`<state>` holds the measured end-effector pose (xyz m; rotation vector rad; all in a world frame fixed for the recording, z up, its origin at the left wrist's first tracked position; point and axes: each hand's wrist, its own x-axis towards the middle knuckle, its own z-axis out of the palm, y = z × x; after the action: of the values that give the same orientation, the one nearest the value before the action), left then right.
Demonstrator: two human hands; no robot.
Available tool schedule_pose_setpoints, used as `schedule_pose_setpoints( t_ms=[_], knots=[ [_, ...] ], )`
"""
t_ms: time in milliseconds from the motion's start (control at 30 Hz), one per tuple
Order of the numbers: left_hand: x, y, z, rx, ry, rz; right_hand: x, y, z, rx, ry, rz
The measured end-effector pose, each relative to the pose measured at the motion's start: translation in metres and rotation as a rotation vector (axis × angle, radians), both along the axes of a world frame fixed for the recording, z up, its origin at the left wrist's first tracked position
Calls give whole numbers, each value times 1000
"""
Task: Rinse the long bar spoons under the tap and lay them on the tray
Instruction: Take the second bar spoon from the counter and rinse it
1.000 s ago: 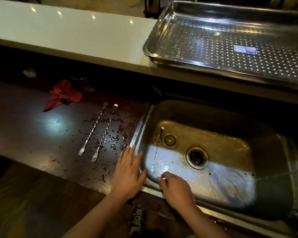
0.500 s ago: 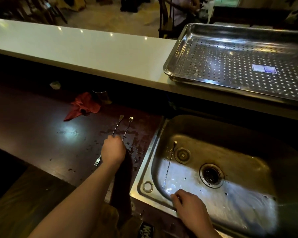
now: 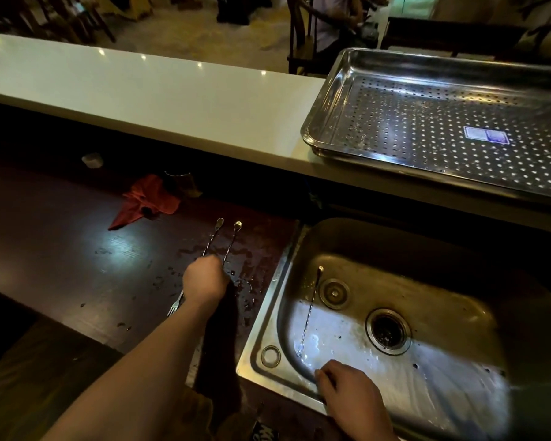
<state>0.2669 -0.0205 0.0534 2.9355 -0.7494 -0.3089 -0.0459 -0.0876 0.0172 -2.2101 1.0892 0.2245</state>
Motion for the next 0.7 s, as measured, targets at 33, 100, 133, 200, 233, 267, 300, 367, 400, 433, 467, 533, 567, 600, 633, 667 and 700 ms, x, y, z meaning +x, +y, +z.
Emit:
schedule_pose_setpoints(
  t_ms=[33, 100, 133, 200, 233, 267, 300, 367, 400, 433, 467, 533, 567, 600, 633, 667, 700],
  knots=[
    [0, 0, 0, -1, 6, -1, 0, 0, 0, 2, 3, -3],
    [0, 0, 2, -7, 18, -9, 0, -1, -2, 4, 8, -5],
    [-1, 0, 2, -10, 21, -13, 0, -1, -3, 3, 9, -5],
    [-2, 0, 3, -11, 15, -23, 1, -1, -5, -3, 11, -1],
    [-2, 1, 2, -10, 10, -31, 1, -1, -6, -7, 11, 2],
    [-2, 1, 2, -12, 2, -38, 0, -1, -7, -11, 10, 3],
    [-3, 2, 2, -13, -9, -45, 0, -1, -8, -15, 9, 1],
    [-4, 3, 1, -9, -28, -62, -1, -1, -11, -21, 1, -8],
    [-4, 3, 1, -9, -33, -69, -1, -1, -12, -24, -4, -9],
    [-4, 4, 1, -14, -35, -73, -2, -1, -13, -26, -8, -7],
    [-5, 4, 1, -22, -37, -76, -2, -1, -14, -28, -13, -6],
    [-6, 4, 1, -38, -44, -82, -2, -1, -15, -38, -22, -6],
    [-7, 4, 1, -43, -49, -86, -2, -1, -16, -42, -24, -6],
    [-9, 3, 2, -51, -55, -91, -2, -1, -17, -43, -26, -6],
    [-11, 2, 3, -64, -63, -95, -2, -2, -17, -42, -26, -5],
    [-13, 1, 3, -80, -72, -100, -3, -2, -18, -40, -25, -3],
    [-14, -1, 4, -97, -80, -107, -3, -2, -18, -40, -23, 2]
  ],
)
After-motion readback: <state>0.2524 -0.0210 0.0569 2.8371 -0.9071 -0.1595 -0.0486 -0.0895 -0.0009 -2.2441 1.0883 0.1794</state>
